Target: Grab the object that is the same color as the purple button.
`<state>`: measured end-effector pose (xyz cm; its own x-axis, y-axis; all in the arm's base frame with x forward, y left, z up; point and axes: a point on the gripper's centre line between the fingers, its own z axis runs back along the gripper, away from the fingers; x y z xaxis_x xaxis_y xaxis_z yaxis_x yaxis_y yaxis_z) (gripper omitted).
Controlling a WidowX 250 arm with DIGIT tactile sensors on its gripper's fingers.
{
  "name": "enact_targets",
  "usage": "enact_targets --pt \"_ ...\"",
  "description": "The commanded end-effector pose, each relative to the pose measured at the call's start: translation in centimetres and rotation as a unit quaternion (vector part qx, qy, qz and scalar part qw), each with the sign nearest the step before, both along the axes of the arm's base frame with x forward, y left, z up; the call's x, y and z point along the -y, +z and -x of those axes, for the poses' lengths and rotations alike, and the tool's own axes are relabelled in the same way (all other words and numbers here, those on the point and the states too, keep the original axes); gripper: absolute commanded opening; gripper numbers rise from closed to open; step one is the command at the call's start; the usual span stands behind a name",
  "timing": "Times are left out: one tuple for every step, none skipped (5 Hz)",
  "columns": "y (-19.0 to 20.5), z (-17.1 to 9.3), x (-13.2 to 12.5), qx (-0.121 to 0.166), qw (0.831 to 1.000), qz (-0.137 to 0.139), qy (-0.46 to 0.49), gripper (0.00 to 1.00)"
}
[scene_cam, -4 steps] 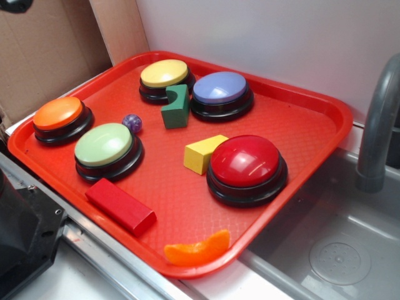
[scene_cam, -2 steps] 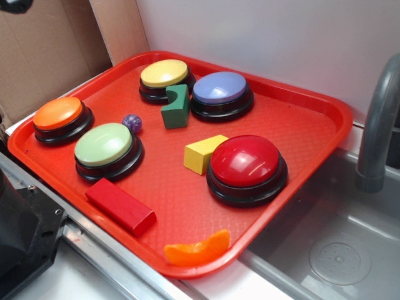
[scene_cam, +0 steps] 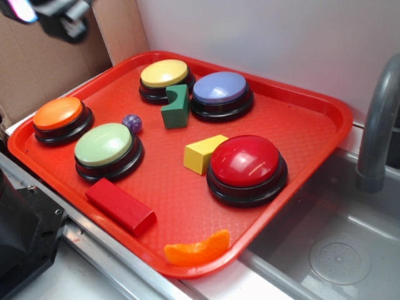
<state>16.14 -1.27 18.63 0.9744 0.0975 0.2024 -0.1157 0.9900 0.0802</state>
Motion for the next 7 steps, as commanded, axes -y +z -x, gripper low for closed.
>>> enact_targets --pt "-5.5 -3.8 -3.1 0.004 1.0 0.006 0.027 1.0" --pt "-9.1 -5.4 -5.1 0.005 0.999 0.01 0.032 1.0" --pt "-11.9 -6.3 -5.9 -0.011 0.999 -0.001 0.04 1.0" --pt "-13.8 -7.0 -6.2 -0.018 0.999 0.0 0.036 1.0" --pt "-15.7 -6.8 -6.7 -0.035 0.999 0.013 0.035 1.0" --pt "-16.7 -6.3 -7.3 -0.038 0.998 0.022 0.053 1.0" --pt "-16.7 -5.9 -7.6 -0.038 0.997 0.01 0.069 0.0"
